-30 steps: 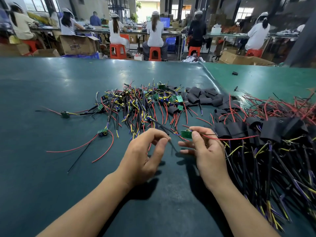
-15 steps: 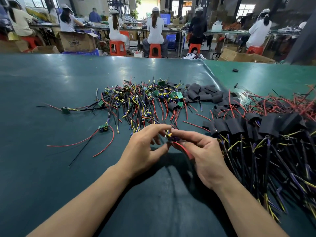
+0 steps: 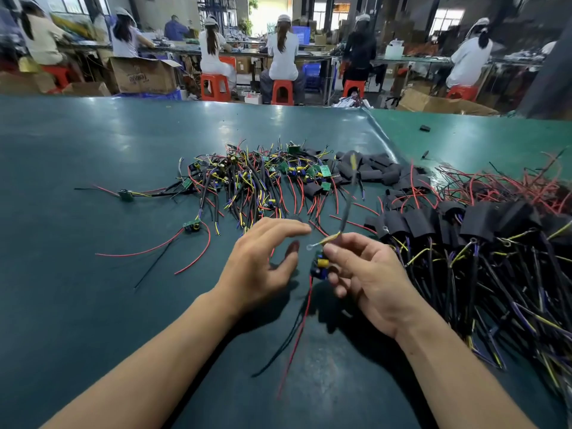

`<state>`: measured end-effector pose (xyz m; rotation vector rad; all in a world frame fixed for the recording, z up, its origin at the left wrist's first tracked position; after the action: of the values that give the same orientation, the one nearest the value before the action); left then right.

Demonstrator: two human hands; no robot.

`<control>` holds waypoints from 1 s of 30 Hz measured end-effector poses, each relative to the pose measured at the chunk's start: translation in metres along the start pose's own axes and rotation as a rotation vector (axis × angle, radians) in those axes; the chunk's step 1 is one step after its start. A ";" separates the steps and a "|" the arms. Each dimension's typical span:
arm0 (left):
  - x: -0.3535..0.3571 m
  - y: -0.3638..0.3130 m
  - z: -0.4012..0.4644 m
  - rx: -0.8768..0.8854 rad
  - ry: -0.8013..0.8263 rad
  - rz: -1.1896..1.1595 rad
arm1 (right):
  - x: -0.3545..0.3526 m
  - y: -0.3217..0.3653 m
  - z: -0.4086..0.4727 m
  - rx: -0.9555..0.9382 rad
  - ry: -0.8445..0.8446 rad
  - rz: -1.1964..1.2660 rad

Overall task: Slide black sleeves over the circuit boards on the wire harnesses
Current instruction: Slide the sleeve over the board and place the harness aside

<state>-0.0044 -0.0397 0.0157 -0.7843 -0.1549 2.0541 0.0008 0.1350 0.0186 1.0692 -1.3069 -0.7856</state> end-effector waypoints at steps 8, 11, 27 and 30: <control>-0.002 0.044 0.017 -0.135 0.247 0.330 | -0.009 0.011 -0.001 -0.135 -0.138 0.102; 0.006 0.055 0.041 -0.048 0.423 0.395 | -0.007 0.015 0.000 -0.188 -0.147 0.137; 0.096 0.109 0.142 0.046 0.822 0.681 | -0.018 0.021 0.000 -0.369 -0.263 0.125; 0.094 0.109 0.142 0.080 0.757 0.644 | -0.019 0.024 -0.001 -0.347 -0.253 0.148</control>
<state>-0.2017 -0.0028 0.0411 -1.6512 0.6768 2.1452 -0.0034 0.1616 0.0343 0.6045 -1.3795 -1.0154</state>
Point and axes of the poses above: each hand's wrist, its own z-axis towards the middle knuckle, its own x-axis out of the palm, y = z × x, the point moved 2 cm from there along z, towards the middle knuckle, and after that the axes turned 3 degrees about -y, right-handed, at the moved point
